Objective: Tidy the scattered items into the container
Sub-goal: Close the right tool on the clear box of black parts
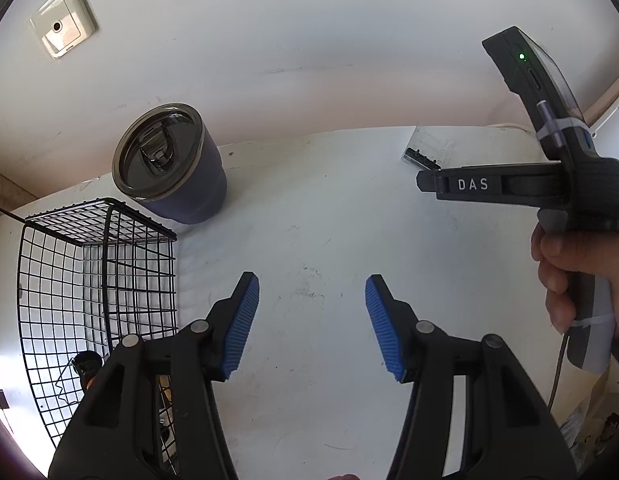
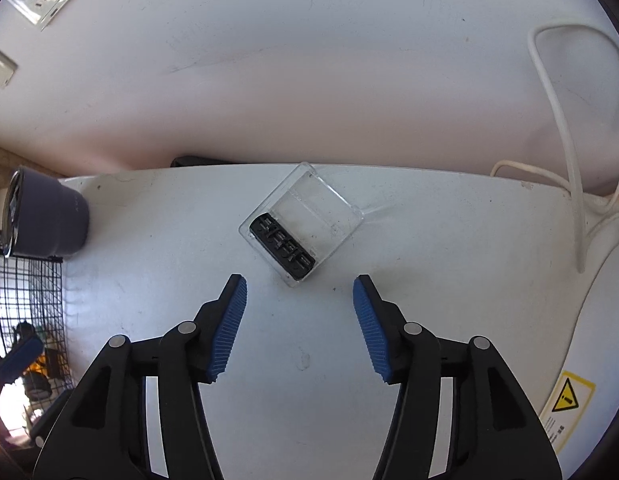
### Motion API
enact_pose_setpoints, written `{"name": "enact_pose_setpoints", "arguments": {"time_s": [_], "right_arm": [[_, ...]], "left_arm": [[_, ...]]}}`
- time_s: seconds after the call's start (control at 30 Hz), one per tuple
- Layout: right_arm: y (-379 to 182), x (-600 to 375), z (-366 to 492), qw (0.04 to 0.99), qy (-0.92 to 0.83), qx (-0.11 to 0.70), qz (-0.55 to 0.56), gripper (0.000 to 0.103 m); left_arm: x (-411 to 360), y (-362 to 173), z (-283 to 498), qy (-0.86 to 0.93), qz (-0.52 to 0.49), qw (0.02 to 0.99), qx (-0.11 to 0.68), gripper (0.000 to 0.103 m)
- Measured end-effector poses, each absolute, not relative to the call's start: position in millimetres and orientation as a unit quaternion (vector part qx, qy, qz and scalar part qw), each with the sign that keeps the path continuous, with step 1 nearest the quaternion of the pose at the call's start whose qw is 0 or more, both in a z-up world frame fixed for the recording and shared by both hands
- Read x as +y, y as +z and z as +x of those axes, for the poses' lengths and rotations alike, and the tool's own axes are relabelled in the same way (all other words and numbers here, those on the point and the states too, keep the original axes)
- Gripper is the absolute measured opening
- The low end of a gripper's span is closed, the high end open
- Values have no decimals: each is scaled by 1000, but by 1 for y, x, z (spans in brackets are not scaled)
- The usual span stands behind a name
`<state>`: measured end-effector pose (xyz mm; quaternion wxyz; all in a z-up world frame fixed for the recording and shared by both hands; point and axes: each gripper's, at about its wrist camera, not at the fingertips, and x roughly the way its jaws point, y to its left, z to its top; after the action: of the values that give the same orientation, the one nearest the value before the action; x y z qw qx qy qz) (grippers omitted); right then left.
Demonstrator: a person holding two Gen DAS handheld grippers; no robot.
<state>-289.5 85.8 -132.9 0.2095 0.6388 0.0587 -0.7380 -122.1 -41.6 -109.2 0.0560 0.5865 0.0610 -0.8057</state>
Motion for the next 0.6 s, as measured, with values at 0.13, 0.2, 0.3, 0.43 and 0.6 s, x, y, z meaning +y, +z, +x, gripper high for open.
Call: {"name": "enact_pose_setpoints", "arguments": {"time_s": [0.13, 0.2, 0.3, 0.43, 0.6], "right_arm": [[-133, 85, -294, 193, -741, 39, 642, 64], [-133, 83, -295, 182, -743, 33, 643, 66], [-134, 83, -297, 168, -744, 18, 647, 67], [-134, 87, -301, 143, -744, -7, 652, 68], [-135, 90, -308, 97, -746, -31, 659, 68]], "left_arm": [[-28, -108, -114, -805, 587, 57, 62, 51], [-34, -109, -112, -805, 587, 56, 61, 51], [-31, -112, -112, -806, 587, 52, 57, 51], [-31, -111, -109, -807, 586, 47, 54, 51], [-33, -106, -105, -808, 585, 38, 49, 51]]}}
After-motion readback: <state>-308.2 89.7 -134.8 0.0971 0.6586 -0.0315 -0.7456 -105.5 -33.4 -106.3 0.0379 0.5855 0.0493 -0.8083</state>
